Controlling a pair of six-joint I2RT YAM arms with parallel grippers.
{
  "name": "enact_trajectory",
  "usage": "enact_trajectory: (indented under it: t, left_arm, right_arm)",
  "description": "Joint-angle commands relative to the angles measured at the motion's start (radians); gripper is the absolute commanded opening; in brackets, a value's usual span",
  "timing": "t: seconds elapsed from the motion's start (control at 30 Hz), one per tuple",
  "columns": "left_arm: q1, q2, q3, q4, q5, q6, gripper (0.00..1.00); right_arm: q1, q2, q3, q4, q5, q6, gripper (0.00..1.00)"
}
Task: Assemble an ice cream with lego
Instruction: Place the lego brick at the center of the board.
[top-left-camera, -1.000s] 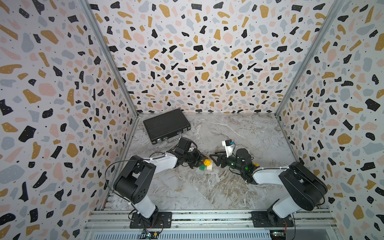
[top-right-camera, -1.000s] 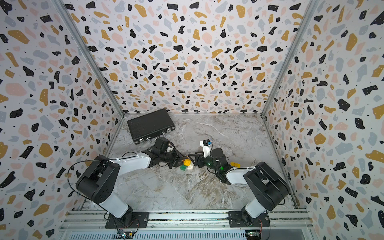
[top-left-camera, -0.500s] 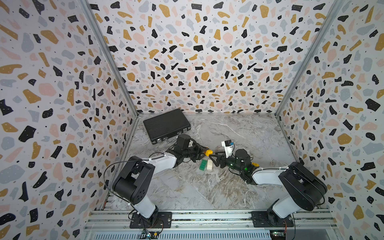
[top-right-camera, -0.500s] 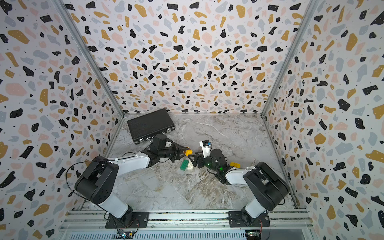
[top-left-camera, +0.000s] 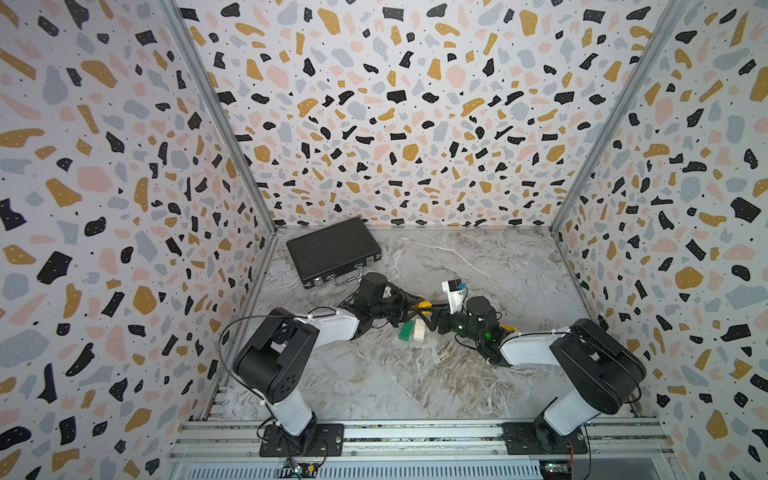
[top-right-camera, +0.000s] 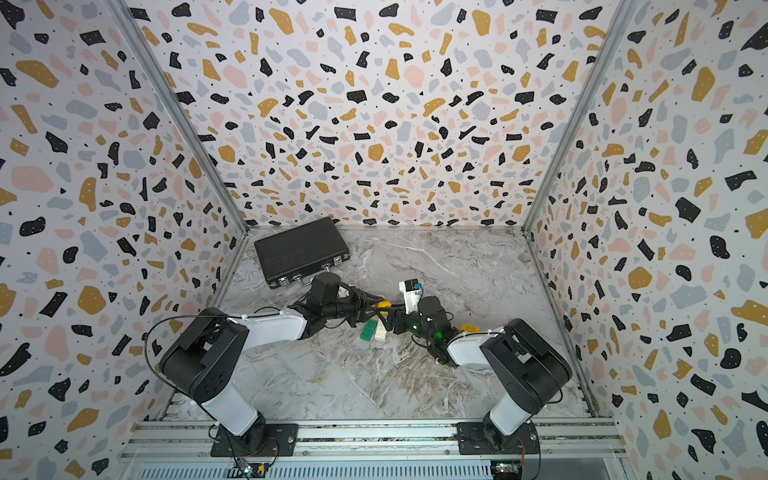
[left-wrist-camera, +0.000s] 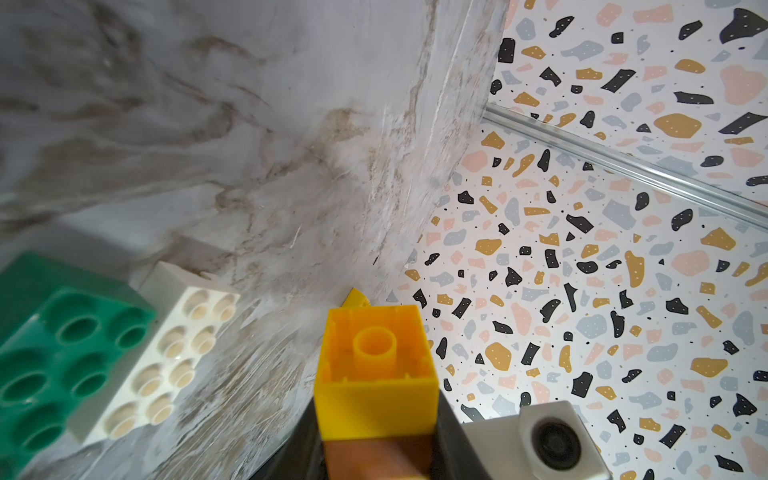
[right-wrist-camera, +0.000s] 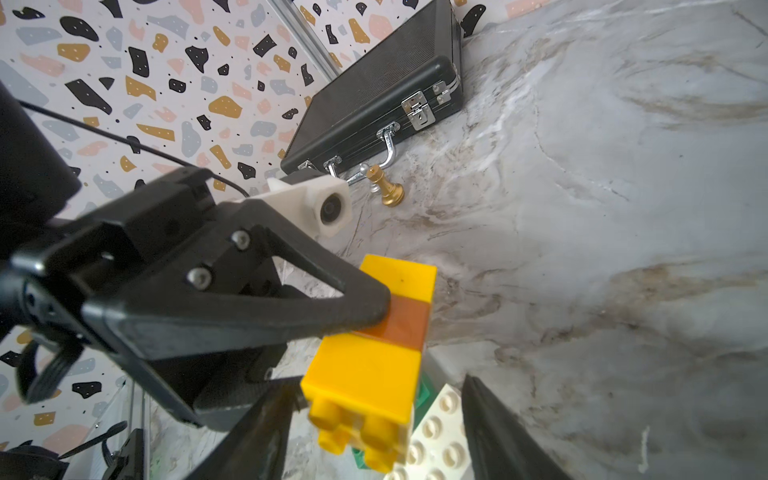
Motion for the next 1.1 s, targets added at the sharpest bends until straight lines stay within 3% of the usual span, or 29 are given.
enact_trajectory:
  t: [0.0, 0.2, 0.47, 0.83, 0.9, 1.0, 1.07]
  left_arm:
    - [-0.004, -0.002, -0.009, 0.075, 0.001, -0.028, 0.13]
    - [-0.011, 0.000, -0.014, 0.087, 0.011, -0.033, 0.13]
    - [-0.033, 0.011, -0.011, 0.115, 0.020, -0.049, 0.19]
    - [-0.038, 0.006, -0.042, 0.169, 0.031, -0.066, 0.30]
    - [-0.036, 0.002, -0.047, 0.175, 0.038, -0.062, 0.40]
    - [-0.025, -0.017, -0.044, 0.143, 0.046, -0.028, 0.65]
    - [-0.002, -0.053, -0.026, 0.047, 0.060, 0.049, 0.99]
  right_arm:
    - [0.003, -0.014, 0.026, 0.019, 0.011, 0.027, 0.66]
    - [-0.004, 0.000, 0.079, -0.117, 0.031, 0.004, 0.60]
    - [-0.004, -0.007, 0.086, -0.147, 0.042, -0.028, 0.48]
    - [-0.004, -0.015, 0.093, -0.175, 0.057, -0.044, 0.13]
    - [-0.004, -0.020, 0.097, -0.190, 0.063, -0.046, 0.10]
    - [-0.004, -0.033, 0.110, -0.240, 0.068, -0.053, 0.10]
    - [-0.004, -0.047, 0.135, -0.325, 0.079, -0.060, 0.09]
